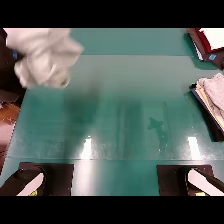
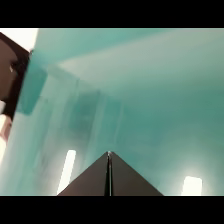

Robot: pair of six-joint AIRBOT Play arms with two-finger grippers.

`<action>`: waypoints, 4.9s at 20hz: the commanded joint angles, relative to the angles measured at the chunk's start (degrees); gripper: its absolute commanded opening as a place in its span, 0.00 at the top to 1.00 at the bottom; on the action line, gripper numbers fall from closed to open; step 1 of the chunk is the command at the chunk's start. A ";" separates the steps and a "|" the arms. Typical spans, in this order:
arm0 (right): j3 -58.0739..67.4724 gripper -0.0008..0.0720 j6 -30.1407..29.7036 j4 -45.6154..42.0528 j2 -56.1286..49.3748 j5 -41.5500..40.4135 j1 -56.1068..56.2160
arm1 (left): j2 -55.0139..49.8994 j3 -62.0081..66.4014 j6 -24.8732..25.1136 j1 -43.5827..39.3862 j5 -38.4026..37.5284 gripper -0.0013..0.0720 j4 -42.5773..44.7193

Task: Fold the shirts.

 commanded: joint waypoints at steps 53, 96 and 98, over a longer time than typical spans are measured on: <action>-37.35 0.30 -4.17 -4.81 -13.07 -9.64 21.75 | -26.80 -11.28 18.38 -3.89 7.85 0.94 -19.56; -16.41 0.97 12.39 -25.66 -1.90 -4.00 35.93 | -28.61 -23.87 24.87 -3.87 7.54 0.94 -17.97; -17.49 0.97 12.41 -25.64 -2.34 -4.50 36.22 | -30.47 -23.80 24.81 -3.87 9.33 0.65 -18.03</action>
